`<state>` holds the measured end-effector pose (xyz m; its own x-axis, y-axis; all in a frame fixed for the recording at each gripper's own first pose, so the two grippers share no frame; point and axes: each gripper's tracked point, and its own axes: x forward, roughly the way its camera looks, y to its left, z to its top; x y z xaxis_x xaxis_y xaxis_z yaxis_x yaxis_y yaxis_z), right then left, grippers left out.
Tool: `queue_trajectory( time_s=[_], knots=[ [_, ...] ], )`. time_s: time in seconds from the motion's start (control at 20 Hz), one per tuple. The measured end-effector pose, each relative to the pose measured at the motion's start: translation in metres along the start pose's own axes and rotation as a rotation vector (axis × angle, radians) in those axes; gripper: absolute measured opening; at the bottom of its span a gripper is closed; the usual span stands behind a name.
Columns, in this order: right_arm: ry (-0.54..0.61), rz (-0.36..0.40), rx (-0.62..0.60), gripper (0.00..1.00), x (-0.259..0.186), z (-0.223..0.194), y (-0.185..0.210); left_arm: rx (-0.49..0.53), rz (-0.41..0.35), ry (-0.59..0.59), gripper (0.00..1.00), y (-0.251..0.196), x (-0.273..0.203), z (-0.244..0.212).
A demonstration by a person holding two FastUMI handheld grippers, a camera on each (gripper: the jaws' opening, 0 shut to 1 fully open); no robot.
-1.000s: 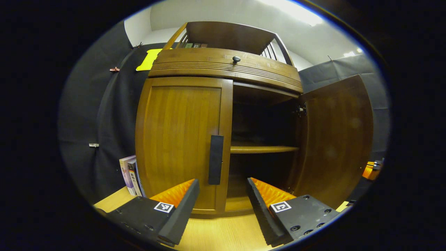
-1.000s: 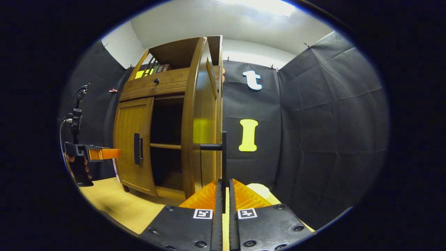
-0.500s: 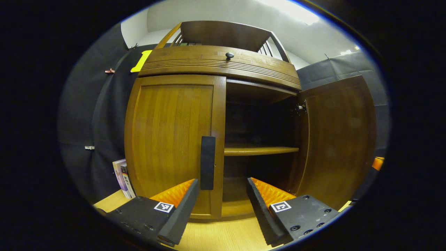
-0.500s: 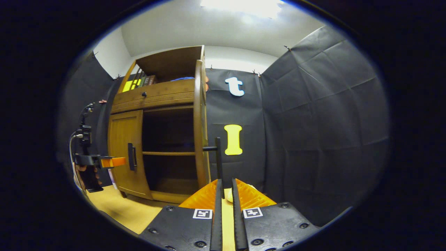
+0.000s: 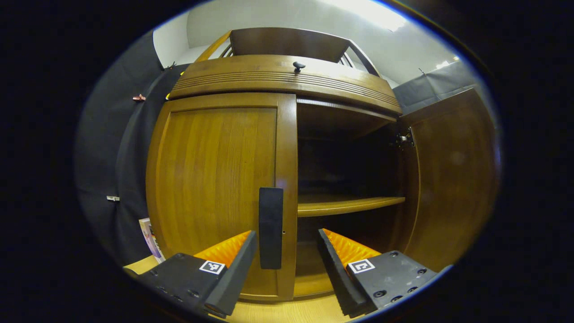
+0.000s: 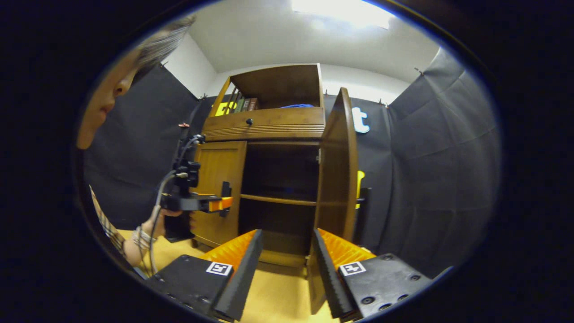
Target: Open the right door of the double-door shoe cabinet with the right hand, and open the left door with the left hand.
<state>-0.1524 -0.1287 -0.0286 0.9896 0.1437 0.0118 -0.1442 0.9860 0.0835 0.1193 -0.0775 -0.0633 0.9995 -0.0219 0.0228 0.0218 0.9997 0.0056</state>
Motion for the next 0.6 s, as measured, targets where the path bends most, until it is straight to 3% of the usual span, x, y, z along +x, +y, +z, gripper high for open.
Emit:
queue_trajectory(
  time_s=[0.1, 0.2, 0.4, 0.6],
  knots=[
    [-0.002, 0.012, 0.014, 0.74, 0.002, -0.001, 0.006, 0.008, 0.030, -0.006, 0.84, 0.008, 0.012, -0.001],
    [0.004, 0.011, 0.021, 0.82, 0.013, -0.002, 0.006, 0.013, 0.047, -0.005, 0.84, 0.014, 0.022, -0.007],
    [0.007, 0.017, 0.051, 0.87, 0.026, -0.002, 0.004, -0.005, 0.030, 0.008, 0.82, 0.013, 0.033, -0.013],
    [0.023, -0.036, 0.021, 0.90, 0.029, -0.010, -0.011, 0.003, 0.051, -0.012, 0.38, 0.016, 0.041, -0.012]
  ],
)
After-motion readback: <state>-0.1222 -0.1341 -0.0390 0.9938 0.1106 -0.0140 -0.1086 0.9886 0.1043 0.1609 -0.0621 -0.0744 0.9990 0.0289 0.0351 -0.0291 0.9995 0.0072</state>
